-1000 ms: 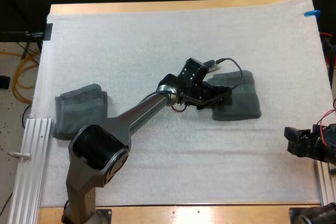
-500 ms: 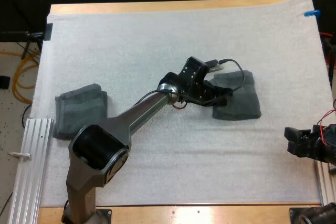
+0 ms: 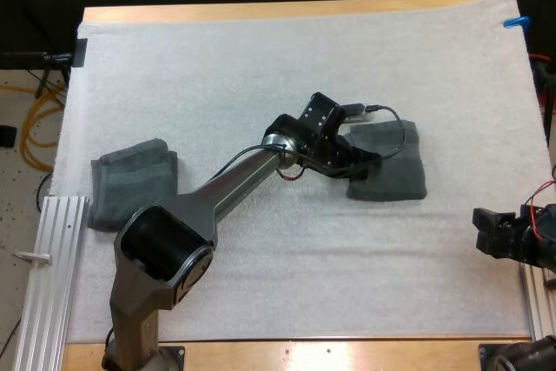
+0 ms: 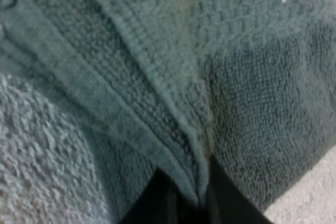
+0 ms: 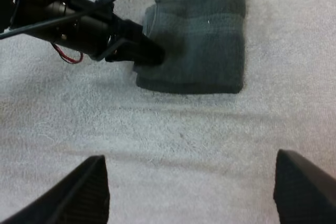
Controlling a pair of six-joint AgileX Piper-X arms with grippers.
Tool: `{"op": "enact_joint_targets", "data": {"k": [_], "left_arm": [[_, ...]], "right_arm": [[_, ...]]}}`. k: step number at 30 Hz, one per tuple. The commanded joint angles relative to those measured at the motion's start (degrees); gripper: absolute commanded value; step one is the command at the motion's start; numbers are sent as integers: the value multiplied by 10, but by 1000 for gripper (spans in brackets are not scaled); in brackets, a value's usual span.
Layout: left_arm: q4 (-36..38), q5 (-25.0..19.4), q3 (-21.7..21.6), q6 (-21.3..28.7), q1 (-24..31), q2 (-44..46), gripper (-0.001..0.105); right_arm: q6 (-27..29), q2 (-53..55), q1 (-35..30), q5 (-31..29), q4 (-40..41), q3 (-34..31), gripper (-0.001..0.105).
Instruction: Pick towel from pile fold and stack
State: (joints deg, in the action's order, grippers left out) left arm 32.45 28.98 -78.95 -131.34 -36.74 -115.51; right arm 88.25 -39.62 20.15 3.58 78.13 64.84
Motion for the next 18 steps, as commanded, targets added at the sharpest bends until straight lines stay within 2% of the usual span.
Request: {"op": "enact_joint_targets", "data": {"k": [1, 4, 7, 11, 12, 14, 16, 18], "left_arm": [[-2, 5, -5, 5, -2, 2, 0], [-2, 17, -5, 35, -2, 2, 6], [3, 28, -7, 57, -2, 2, 29], [3, 37, -15, 69, -2, 2, 69], [5, 44, -20, 69, -2, 2, 73], [30, 42, -36, 74, 0, 2, 73], [66, 11, -58, 97, 0, 2, 73], [135, -63, -89, 145, 0, 6, 73]], "right_arm": [[3, 2, 0, 0, -9, 3, 64], [3, 2, 0, 0, -12, 3, 64], [3, 2, 0, 0, -12, 3, 64], [3, 2, 0, 0, -12, 3, 64], [3, 2, 0, 0, -12, 3, 64], [3, 2, 0, 0, -12, 3, 64], [3, 2, 0, 0, -12, 3, 64], [3, 2, 0, 0, -12, 3, 64]]}}
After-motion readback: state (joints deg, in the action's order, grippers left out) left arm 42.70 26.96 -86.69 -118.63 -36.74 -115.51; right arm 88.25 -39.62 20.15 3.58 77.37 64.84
